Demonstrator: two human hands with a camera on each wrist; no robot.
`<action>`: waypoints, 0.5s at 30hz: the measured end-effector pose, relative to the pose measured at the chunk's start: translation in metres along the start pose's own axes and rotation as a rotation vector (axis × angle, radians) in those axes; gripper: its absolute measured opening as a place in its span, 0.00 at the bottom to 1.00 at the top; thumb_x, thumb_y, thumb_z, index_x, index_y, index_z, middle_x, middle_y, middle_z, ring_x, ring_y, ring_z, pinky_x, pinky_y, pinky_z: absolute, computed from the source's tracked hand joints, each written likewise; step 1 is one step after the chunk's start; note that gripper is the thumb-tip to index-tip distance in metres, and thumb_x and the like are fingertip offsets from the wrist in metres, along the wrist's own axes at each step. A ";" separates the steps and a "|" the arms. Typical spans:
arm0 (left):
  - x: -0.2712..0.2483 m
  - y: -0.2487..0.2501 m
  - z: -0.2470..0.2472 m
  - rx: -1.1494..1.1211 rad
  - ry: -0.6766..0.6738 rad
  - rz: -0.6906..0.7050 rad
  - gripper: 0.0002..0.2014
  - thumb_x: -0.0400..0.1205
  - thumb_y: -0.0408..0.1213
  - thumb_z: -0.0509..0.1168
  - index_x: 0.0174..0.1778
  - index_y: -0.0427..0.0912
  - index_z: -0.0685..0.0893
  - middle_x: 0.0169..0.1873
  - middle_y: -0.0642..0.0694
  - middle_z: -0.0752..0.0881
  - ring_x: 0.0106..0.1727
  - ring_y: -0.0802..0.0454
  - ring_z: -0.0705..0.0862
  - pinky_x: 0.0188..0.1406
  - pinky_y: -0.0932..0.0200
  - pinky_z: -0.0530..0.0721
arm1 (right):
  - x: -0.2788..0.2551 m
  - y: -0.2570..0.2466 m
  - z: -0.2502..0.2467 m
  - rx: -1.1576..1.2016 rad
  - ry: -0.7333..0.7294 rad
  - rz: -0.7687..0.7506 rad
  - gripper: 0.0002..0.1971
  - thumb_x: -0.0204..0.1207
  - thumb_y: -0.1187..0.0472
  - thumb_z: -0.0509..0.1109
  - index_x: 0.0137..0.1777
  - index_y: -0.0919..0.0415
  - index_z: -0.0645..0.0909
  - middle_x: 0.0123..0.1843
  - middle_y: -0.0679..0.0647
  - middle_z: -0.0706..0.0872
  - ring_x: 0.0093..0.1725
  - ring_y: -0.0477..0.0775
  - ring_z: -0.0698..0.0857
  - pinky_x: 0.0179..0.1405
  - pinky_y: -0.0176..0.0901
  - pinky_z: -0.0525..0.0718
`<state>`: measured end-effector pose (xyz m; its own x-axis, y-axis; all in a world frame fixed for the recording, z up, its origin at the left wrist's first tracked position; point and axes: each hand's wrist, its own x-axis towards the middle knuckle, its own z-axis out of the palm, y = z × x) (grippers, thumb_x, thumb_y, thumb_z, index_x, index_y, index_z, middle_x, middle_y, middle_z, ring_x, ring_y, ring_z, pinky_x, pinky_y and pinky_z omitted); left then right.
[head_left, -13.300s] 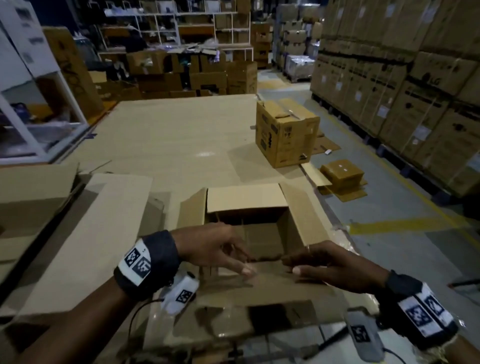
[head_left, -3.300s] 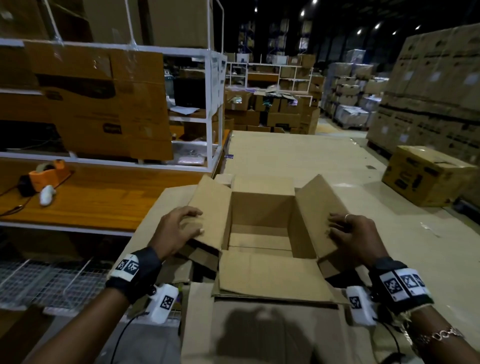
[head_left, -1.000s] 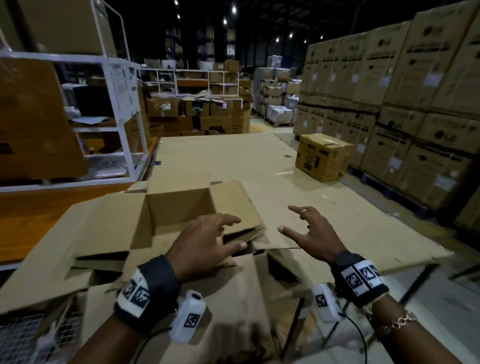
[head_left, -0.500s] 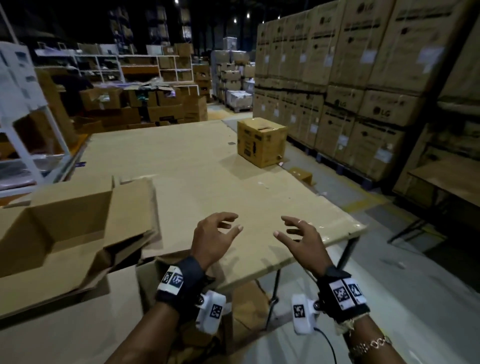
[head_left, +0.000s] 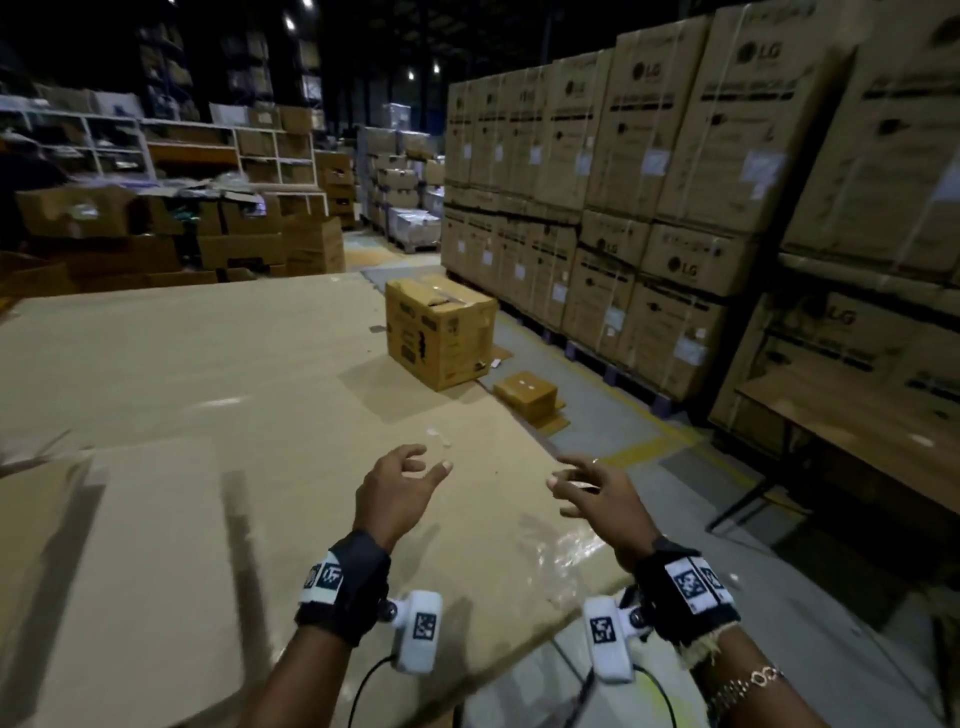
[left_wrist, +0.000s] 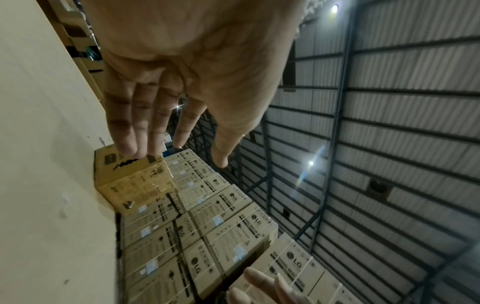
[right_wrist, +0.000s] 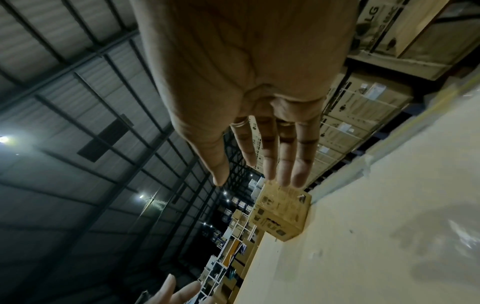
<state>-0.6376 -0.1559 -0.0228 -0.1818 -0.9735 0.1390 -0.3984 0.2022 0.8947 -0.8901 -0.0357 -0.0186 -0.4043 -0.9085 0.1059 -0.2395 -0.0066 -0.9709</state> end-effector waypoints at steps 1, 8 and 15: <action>0.017 0.005 0.007 -0.009 -0.002 0.007 0.24 0.75 0.59 0.76 0.65 0.55 0.85 0.54 0.55 0.88 0.53 0.54 0.87 0.58 0.50 0.86 | 0.019 -0.007 -0.008 -0.010 -0.007 -0.006 0.20 0.77 0.57 0.79 0.69 0.54 0.84 0.58 0.61 0.87 0.57 0.58 0.90 0.54 0.57 0.92; 0.109 0.030 0.042 0.176 -0.048 0.045 0.33 0.76 0.61 0.74 0.74 0.51 0.78 0.64 0.48 0.85 0.56 0.50 0.87 0.56 0.55 0.80 | 0.134 -0.035 -0.046 -0.069 0.010 -0.048 0.22 0.78 0.55 0.78 0.71 0.56 0.82 0.56 0.59 0.87 0.55 0.56 0.90 0.45 0.46 0.91; 0.202 0.041 0.054 0.340 -0.014 0.042 0.37 0.77 0.62 0.73 0.78 0.47 0.74 0.71 0.42 0.81 0.69 0.43 0.81 0.65 0.52 0.79 | 0.257 -0.033 -0.042 -0.160 -0.113 -0.049 0.22 0.78 0.55 0.77 0.72 0.55 0.82 0.60 0.60 0.85 0.57 0.56 0.88 0.41 0.44 0.90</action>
<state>-0.7392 -0.3381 0.0188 -0.2158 -0.9625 0.1644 -0.6665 0.2683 0.6956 -1.0231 -0.2518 0.0496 -0.2893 -0.9499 0.1187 -0.3976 0.0065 -0.9175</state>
